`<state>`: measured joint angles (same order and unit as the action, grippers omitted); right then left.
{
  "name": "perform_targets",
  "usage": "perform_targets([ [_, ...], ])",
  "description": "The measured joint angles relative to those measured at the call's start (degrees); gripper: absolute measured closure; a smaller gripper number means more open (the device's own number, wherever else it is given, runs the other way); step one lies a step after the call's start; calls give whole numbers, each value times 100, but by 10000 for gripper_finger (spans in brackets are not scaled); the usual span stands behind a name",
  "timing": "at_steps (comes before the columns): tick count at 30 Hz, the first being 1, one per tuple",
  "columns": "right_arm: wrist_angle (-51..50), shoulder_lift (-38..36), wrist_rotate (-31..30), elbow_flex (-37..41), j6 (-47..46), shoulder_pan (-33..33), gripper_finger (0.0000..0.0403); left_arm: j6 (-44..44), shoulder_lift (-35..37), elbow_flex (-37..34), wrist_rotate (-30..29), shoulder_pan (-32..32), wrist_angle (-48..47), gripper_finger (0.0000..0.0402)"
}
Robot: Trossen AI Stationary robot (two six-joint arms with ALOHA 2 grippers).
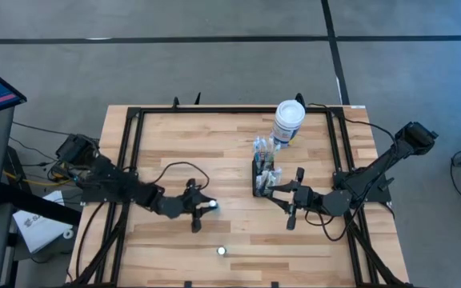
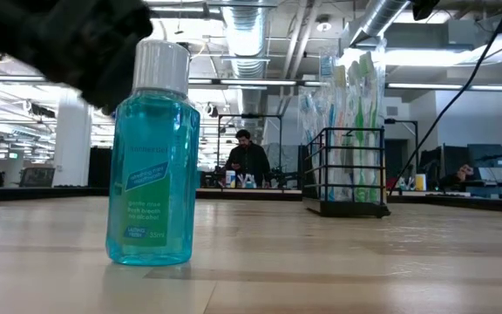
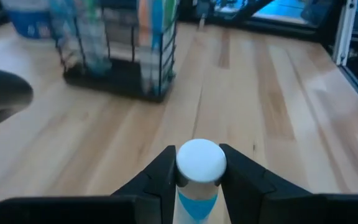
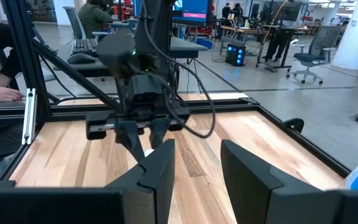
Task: Pick & Place toothbrushing station
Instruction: Put the top blue liquid mouthwash into the wire mesh organizer
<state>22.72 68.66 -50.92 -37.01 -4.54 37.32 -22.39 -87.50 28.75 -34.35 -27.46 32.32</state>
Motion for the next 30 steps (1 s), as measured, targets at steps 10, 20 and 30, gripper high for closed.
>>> perform_targets([
  [10,-2,0,0,0,2,2,282,853,0,589,756,1018,-20,311],
  [20,-4,0,0,0,7,2,282,1165,0,946,1454,1752,-42,311],
  [30,-7,0,0,0,61,-129,282,1361,0,1270,1878,2266,-40,311],
])
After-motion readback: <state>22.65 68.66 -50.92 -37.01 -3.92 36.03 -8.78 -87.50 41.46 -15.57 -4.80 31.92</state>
